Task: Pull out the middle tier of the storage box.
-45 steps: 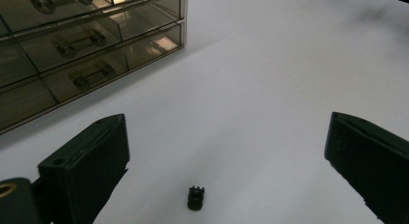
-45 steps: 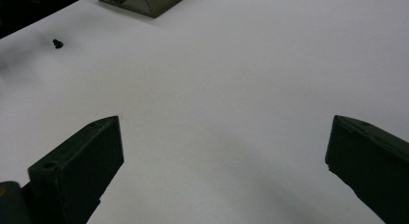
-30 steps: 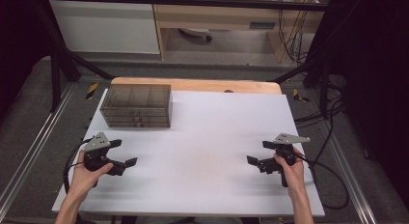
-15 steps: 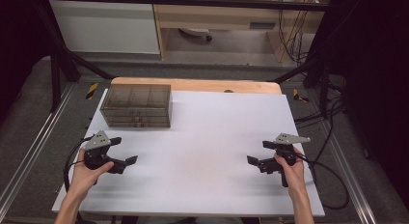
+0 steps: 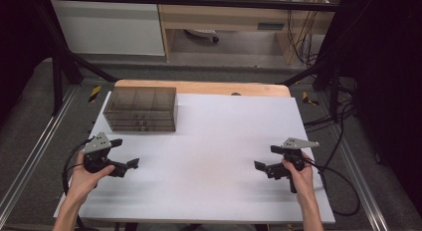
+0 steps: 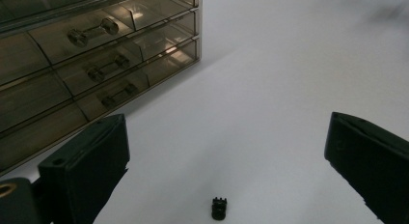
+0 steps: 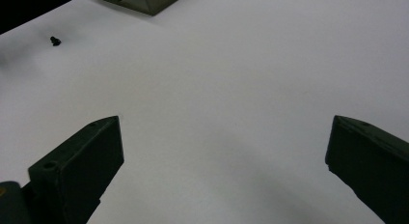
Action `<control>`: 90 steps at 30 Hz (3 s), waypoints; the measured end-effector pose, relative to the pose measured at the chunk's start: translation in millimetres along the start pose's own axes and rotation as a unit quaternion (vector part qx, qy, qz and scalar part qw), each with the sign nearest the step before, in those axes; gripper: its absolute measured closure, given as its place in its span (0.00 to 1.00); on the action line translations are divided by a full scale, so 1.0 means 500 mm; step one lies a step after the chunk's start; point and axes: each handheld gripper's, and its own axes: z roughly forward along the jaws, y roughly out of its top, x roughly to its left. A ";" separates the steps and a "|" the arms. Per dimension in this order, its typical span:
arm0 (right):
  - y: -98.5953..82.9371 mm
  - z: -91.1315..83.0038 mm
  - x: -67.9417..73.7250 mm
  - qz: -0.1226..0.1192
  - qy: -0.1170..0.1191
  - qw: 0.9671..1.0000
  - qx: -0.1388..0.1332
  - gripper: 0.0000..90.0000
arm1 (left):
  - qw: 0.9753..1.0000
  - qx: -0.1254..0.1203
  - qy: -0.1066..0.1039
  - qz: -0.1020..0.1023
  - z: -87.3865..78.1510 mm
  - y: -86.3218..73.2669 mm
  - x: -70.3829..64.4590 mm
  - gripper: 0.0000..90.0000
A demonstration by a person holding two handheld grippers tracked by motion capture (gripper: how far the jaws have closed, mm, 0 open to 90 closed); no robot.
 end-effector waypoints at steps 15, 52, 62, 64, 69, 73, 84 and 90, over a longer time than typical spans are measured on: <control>0.000 -0.002 0.000 -0.001 -0.002 1.000 0.001 0.01 | 0.999 0.024 0.006 0.036 0.002 0.017 -0.001 0.02; 0.000 0.000 0.000 -0.001 -0.003 1.000 0.003 0.01 | 0.992 0.070 0.040 0.102 -0.006 0.056 0.025 0.03; 0.000 0.000 0.000 0.001 -0.004 1.000 0.004 0.01 | 0.987 0.083 0.060 0.126 -0.002 0.064 0.035 0.03; 0.000 0.000 0.000 0.000 -0.004 1.000 0.004 0.01 | 0.986 0.085 0.063 0.130 0.000 0.065 0.037 0.03; 0.000 0.000 0.000 -0.001 -0.004 1.000 0.004 0.01 | 0.982 0.097 0.073 0.141 0.008 0.065 0.043 0.03; -0.001 0.001 0.000 -0.001 -0.004 1.000 0.005 0.01 | 0.978 0.104 0.085 0.157 0.015 0.065 0.045 0.03; -0.001 0.001 0.000 -0.002 -0.004 1.000 0.005 0.01 | 0.972 0.112 0.102 0.182 0.033 0.064 0.052 0.04; -0.001 0.002 0.000 -0.001 -0.004 1.000 0.005 0.01 | 0.966 0.124 0.110 0.198 0.048 0.061 0.054 0.04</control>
